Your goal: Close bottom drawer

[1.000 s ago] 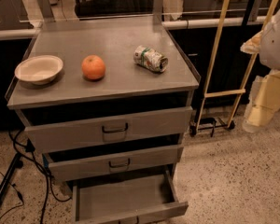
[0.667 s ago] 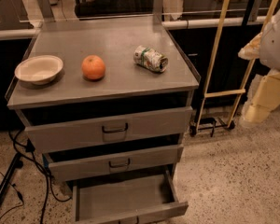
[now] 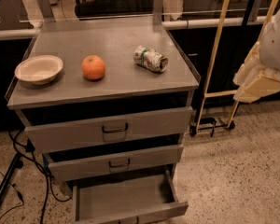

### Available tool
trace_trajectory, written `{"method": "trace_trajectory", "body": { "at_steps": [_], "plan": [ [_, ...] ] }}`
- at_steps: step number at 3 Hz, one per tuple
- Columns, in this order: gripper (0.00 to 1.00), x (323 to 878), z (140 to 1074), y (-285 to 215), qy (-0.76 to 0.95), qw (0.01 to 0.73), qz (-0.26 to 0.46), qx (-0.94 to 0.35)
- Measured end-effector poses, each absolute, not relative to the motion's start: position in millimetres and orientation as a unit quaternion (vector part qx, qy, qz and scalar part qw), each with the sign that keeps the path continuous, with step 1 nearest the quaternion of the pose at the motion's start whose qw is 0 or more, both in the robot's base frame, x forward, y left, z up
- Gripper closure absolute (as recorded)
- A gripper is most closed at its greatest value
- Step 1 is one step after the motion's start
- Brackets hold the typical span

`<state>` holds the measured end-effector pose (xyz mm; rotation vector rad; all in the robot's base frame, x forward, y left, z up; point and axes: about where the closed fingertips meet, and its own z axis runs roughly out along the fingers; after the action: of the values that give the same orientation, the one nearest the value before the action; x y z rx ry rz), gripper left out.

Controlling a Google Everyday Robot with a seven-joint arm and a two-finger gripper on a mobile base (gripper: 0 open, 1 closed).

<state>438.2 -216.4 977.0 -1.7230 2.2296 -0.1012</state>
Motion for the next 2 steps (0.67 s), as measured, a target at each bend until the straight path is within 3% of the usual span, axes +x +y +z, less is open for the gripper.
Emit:
{"method": "trace_trajectory", "body": {
  "at_steps": [1,2],
  "plan": [
    [0.86,438.2,977.0,-216.4,0.781,0.16,-0.035,-0.603],
    [1.0,438.2,977.0,-216.4,0.781,0.16,-0.035,-0.603]
  ]
}}
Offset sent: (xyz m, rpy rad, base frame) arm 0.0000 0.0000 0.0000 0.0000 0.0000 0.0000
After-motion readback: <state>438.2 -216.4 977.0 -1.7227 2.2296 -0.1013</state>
